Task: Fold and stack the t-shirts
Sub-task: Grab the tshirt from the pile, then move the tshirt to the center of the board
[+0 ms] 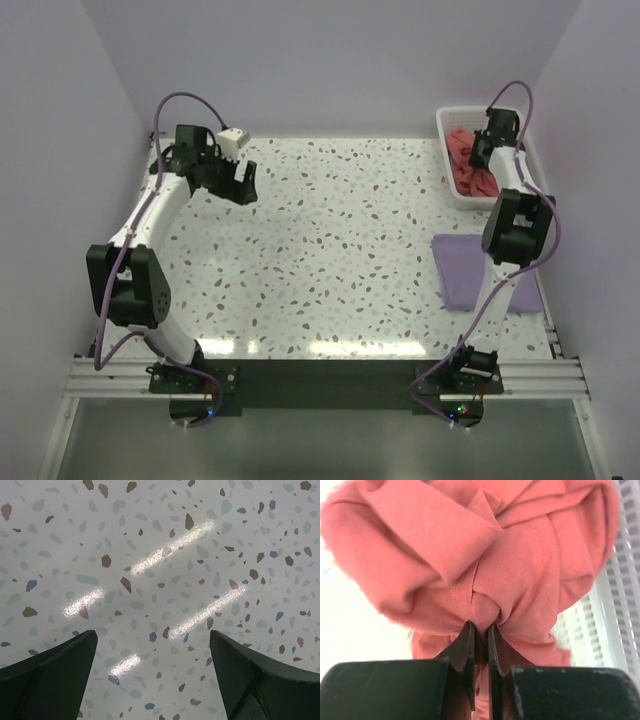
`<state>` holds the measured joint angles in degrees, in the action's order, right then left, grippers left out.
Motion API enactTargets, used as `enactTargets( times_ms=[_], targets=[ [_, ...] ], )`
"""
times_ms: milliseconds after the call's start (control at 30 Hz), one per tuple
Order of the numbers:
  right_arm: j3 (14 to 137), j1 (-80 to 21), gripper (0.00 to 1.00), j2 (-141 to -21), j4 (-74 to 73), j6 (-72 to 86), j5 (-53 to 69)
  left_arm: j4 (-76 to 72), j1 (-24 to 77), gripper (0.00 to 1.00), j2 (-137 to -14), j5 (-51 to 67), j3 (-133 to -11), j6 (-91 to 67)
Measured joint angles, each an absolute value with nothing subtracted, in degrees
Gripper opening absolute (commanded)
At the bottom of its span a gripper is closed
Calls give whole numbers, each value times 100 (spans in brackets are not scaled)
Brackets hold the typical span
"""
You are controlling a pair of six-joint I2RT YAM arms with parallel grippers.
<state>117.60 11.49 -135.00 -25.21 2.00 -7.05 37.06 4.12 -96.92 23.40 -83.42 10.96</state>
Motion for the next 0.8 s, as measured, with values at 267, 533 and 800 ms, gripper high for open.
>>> enactTargets(
  times_ms=[267,533,800],
  targets=[
    [10361,1164,0,-10971,-2226,790,-141,3636,384,100,-9006,2486,-7911,1107],
    [10449,1114,0,-9435,-1400,1393,711,3566,368,100,-8431,2545,-7568,1087],
    [11207,34,0,-9386,-1186,1579,1732,3564,25,100,-7924,2875,-7520,843]
  ],
)
